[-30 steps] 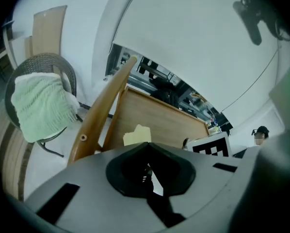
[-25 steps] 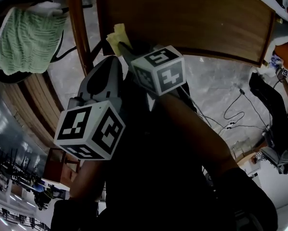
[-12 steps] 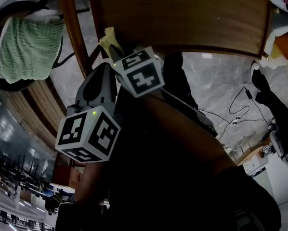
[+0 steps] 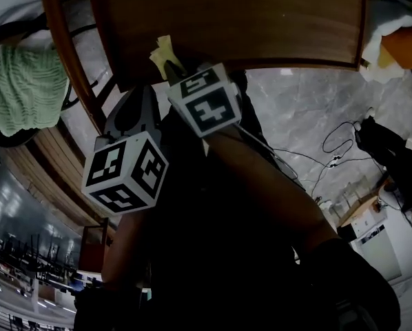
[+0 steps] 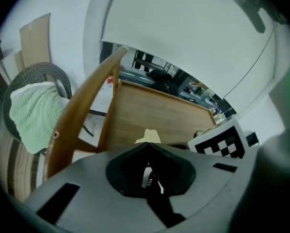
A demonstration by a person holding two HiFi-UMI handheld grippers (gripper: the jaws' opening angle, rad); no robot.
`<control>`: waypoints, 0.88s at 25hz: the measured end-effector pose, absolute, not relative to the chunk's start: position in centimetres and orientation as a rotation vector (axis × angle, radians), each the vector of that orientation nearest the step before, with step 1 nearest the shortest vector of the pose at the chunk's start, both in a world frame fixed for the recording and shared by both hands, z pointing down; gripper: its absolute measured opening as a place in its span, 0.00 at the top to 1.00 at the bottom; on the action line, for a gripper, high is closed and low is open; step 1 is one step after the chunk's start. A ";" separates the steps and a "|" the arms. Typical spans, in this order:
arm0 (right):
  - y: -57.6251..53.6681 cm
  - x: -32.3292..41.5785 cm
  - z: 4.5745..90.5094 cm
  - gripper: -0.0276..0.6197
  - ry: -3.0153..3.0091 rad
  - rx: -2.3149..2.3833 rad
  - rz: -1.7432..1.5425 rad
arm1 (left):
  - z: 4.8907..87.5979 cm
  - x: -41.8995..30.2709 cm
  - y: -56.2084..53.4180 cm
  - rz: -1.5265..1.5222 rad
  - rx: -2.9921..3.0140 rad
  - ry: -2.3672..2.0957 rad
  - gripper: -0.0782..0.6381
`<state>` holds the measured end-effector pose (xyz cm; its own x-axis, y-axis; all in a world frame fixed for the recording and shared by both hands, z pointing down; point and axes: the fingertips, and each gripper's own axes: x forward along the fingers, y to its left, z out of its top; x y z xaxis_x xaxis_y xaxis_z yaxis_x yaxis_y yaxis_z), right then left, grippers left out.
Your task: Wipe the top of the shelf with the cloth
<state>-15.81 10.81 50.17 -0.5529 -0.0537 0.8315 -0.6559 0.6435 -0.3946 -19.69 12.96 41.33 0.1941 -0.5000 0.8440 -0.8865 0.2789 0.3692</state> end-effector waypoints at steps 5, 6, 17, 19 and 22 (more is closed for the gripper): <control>9.3 -10.9 50.1 0.88 -2.008 0.596 0.912 | 43.9 -15.3 11.9 0.513 1.390 -1.418 0.88; 8.9 -9.9 50.1 0.88 -2.005 0.604 0.913 | 44.4 -14.4 11.6 0.529 1.398 -1.410 0.88; 5.7 -1.4 49.3 0.88 -1.993 0.675 0.929 | 45.5 -5.8 8.0 0.611 1.468 -1.341 0.88; 5.1 0.5 49.3 0.88 -1.991 0.695 0.931 | 45.7 -3.9 7.5 0.620 1.483 -1.323 0.88; 4.1 3.0 49.3 0.88 -1.988 0.725 0.934 | 45.9 -1.4 6.7 0.631 1.502 -1.300 0.88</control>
